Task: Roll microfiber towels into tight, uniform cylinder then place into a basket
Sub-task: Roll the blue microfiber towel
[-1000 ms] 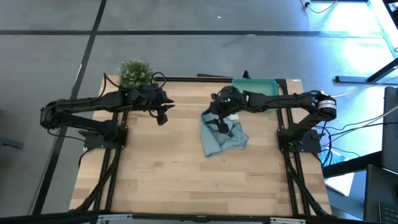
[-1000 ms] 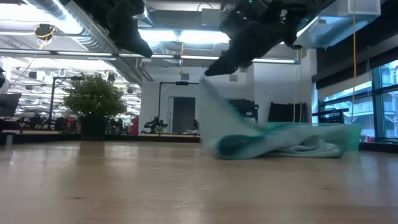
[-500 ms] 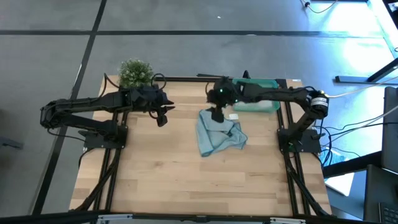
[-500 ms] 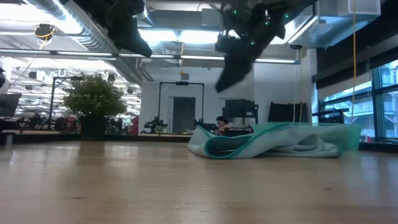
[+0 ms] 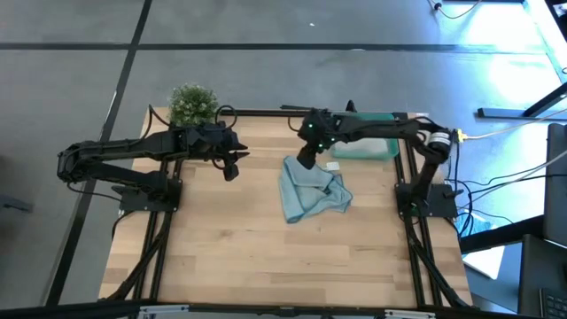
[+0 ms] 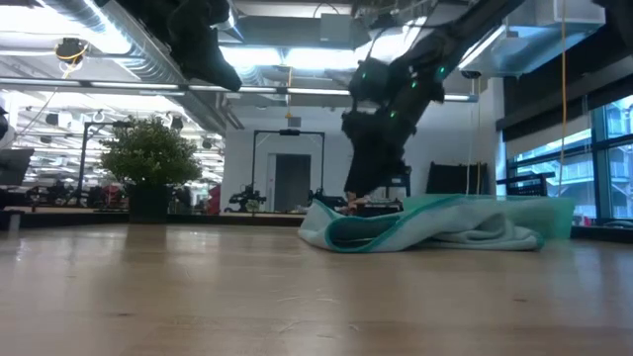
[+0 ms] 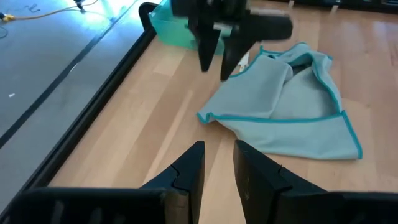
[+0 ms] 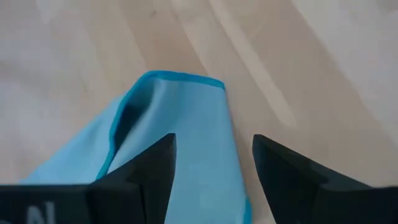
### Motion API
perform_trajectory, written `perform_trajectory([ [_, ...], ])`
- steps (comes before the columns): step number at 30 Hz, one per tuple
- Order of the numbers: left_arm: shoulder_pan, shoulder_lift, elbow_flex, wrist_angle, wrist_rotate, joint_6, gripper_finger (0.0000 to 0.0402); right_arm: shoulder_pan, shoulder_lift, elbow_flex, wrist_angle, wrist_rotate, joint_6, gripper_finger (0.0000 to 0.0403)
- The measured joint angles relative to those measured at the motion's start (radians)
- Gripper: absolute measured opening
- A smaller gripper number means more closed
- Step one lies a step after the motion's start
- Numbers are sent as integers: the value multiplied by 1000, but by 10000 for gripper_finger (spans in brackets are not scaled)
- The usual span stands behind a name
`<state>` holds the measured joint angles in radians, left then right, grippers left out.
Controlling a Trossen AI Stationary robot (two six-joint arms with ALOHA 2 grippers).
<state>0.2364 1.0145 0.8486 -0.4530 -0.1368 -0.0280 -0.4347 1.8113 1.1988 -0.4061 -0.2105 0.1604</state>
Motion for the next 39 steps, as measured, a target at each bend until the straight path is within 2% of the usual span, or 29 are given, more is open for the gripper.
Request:
perform_trajectory([
  [6, 2, 0, 0, 0, -1, -22, 80, -1, 104, 0, 35, -40, -1, 214],
  [12, 2, 0, 0, -1, -1, -26, 80, -1, 156, 0, 48, 52, -52, 213],
  [16, 2, 0, 0, -2, -4, -35, 80, 0, 158, 0, 49, 68, -88, 208],
  [20, 2, 0, 0, -3, -4, -42, 80, -1, 159, 0, 59, 71, -112, 158],
  [26, 2, 0, 0, -3, -4, -42, 80, 0, 160, 0, 173, 14, -117, 17],
  [29, 2, 0, 0, -3, -4, -42, 80, 0, 160, 12, 245, -24, -80, 11],
  [35, 2, 0, 0, -3, -4, -42, 80, 0, 160, 85, 253, -30, -67, 7],
  [39, 2, 0, 0, -6, -4, -42, 80, 1, 160, 145, 158, -129, -84, 9],
])
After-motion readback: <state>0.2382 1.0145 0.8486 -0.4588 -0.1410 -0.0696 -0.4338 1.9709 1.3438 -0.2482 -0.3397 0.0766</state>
